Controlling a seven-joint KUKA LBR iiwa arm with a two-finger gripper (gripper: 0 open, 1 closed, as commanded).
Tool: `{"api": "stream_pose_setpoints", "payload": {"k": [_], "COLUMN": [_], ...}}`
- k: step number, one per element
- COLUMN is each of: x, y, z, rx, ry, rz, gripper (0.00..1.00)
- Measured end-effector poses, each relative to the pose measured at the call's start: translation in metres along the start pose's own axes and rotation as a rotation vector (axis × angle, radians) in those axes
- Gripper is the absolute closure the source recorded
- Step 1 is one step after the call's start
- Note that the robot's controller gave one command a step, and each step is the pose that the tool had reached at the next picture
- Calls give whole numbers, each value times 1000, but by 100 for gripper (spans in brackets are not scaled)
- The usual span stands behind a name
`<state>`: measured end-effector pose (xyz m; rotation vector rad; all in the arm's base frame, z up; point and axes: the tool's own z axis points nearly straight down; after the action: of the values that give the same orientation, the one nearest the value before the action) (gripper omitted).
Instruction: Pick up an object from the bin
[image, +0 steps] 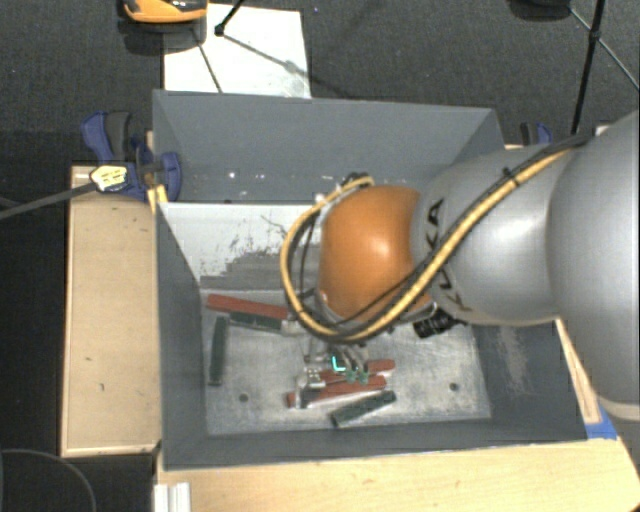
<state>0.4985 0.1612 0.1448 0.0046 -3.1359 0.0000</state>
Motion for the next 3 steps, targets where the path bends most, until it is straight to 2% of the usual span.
{"api": "stream_pose_setpoints", "payload": {"k": [1,2,3], "x": [-2,4,4], "y": [-1,-74,-74], "z": [-4,70,70], "rx": [-1,-4,-4], "ry": [-7,-11,-11], "rz": [5,-166,-164], "gripper": [0,100,100]}}
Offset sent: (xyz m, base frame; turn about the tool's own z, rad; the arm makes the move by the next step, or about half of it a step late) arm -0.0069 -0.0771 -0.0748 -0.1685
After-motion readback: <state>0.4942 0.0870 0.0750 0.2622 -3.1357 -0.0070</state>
